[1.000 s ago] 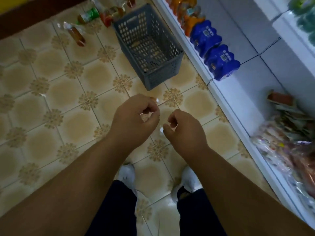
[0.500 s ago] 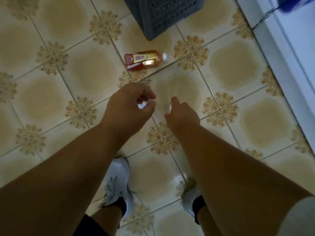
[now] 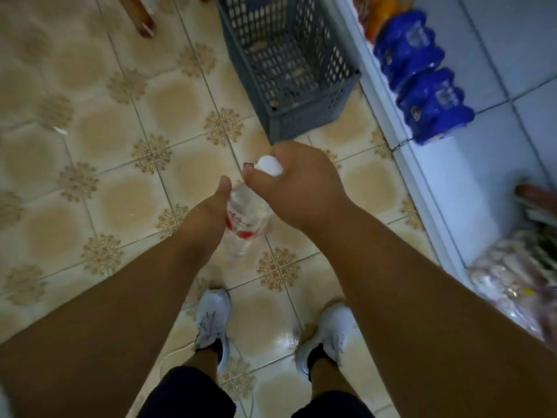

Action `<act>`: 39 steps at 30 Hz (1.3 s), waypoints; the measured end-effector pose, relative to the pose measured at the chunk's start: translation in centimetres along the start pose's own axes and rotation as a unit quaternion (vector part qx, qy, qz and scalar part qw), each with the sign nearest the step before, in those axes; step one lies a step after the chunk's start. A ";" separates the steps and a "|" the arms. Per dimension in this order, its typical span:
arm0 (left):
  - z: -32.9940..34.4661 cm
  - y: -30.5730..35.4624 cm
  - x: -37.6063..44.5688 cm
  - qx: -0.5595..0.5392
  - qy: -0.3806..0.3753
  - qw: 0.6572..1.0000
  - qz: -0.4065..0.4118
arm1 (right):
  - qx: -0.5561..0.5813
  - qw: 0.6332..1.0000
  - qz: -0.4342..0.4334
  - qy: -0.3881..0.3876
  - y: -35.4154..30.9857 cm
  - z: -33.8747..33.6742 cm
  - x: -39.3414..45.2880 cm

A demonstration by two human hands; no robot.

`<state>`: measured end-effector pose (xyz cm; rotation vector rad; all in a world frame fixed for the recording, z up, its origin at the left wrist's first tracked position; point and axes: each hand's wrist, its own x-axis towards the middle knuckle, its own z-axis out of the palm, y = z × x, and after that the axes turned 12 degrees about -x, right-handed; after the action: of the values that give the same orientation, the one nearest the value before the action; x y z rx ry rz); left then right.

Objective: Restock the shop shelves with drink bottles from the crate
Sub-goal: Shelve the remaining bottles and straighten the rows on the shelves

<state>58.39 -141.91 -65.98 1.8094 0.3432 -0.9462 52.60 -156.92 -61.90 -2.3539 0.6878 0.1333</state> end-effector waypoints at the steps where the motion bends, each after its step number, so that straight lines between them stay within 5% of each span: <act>1: -0.8 2.1 -1.9 -0.035 -0.002 0.999 -0.019 | 0.020 1.000 -0.006 0.010 -2.4 -2.8 -0.1; 7: -3.3 14.8 -15.4 -0.169 -0.065 0.981 0.063 | 0.119 0.986 -0.008 0.113 -15.8 -16.5 -3.2; 12: -6.3 20.7 -25.1 -0.223 -0.046 0.964 0.139 | 0.307 0.951 -0.005 0.028 -24.2 -21.8 -9.0; 17: -8.8 23.5 -29.0 -0.264 -0.068 0.949 0.158 | 0.358 0.933 -0.017 0.024 -29.1 -24.5 -11.6; 24: -18.2 28.0 -28.3 -0.281 -0.204 0.919 0.188 | 0.437 0.897 -0.052 0.044 -38.3 -25.5 -9.5; 33: -33.2 34.2 -21.6 -0.265 -0.167 0.927 0.208 | 0.421 0.902 -0.054 0.073 -52.3 -18.6 -1.0; 39: -35.1 37.2 -17.6 -0.298 -0.190 0.919 0.175 | 0.400 0.912 -0.033 0.084 -54.8 -17.9 3.6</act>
<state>85.49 -124.13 -22.69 1.0523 0.0429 -0.8011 82.10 -135.10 -17.30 -1.5957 0.5900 -0.3309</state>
